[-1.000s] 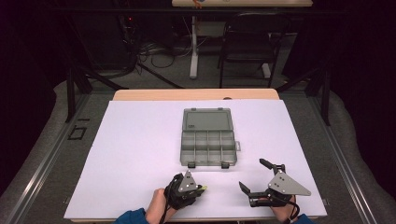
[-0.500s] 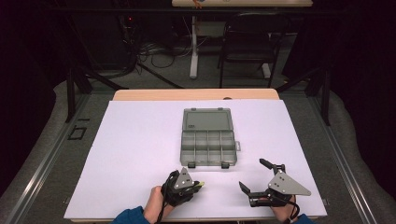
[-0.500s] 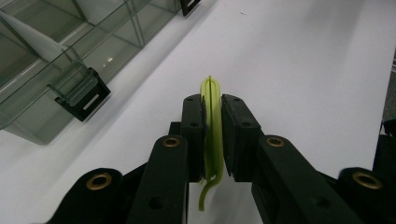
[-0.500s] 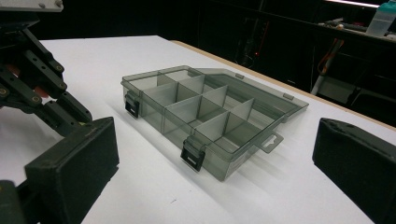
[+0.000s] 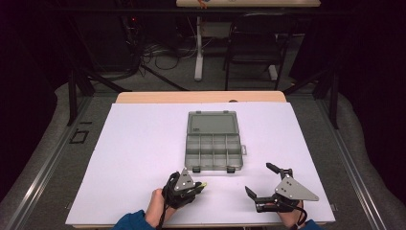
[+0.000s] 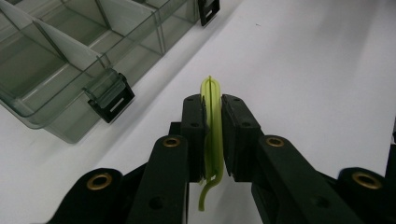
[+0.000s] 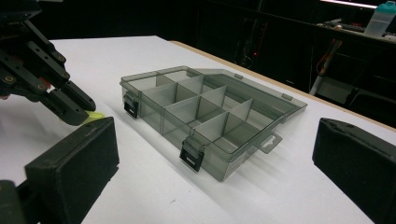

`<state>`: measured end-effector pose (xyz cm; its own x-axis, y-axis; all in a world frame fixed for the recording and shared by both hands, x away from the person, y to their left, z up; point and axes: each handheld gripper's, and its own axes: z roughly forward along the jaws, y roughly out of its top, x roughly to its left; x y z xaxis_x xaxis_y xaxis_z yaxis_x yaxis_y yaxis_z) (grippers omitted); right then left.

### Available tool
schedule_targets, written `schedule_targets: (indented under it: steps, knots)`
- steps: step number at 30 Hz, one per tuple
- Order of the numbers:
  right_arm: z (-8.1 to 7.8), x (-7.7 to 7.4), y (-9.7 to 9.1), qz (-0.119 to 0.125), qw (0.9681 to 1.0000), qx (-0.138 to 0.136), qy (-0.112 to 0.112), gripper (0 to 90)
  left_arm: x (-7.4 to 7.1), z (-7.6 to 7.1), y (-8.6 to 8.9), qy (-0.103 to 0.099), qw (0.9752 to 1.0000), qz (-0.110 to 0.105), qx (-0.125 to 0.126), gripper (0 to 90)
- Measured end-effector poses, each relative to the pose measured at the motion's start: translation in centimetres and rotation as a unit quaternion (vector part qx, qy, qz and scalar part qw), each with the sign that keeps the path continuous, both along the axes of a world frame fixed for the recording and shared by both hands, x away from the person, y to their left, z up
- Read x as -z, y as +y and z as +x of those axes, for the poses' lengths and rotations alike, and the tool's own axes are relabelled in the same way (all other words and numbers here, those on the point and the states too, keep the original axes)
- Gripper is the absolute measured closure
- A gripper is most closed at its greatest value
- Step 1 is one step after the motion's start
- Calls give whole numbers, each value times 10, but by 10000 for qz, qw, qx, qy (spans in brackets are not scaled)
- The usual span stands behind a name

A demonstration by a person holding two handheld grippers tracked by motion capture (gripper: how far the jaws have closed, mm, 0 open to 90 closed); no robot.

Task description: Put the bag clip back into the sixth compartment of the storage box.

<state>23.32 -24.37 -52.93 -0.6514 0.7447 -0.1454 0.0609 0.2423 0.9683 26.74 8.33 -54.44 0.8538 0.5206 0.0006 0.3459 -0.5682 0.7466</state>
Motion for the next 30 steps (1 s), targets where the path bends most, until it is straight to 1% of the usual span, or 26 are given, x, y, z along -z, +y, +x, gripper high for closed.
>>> schedule_targets:
  steps: [2,7,9,16,19,21,23,27,30]
  knots:
    - [0,0,0,-36,10000,10,29,0,-1,0,1,-57,10000,-19,-13,801]
    - [0,0,0,-19,10000,1,9,0,-6,1,3,-67,9999,-49,-58,801]
    - [0,0,0,-24,10000,3,5,0,-8,2,4,-105,9999,-49,-64,801]
    - [0,0,0,-56,10000,15,21,0,-16,4,6,-203,9996,-149,-115,800]
    - [0,0,1,-76,10000,15,37,0,-20,6,6,-217,9995,-167,-129,800]
    - [0,1,1,-57,10000,9,33,0,-22,7,6,-259,9994,-187,-141,800]
    - [0,1,1,-69,10000,6,31,0,-23,8,6,-247,9994,-201,-166,800]
    - [1,1,1,-82,10000,10,44,0,-24,9,5,-294,9993,-165,-168,800]
    - [0,1,1,-72,10000,12,50,0,-25,11,3,-271,9993,-191,-176,800]
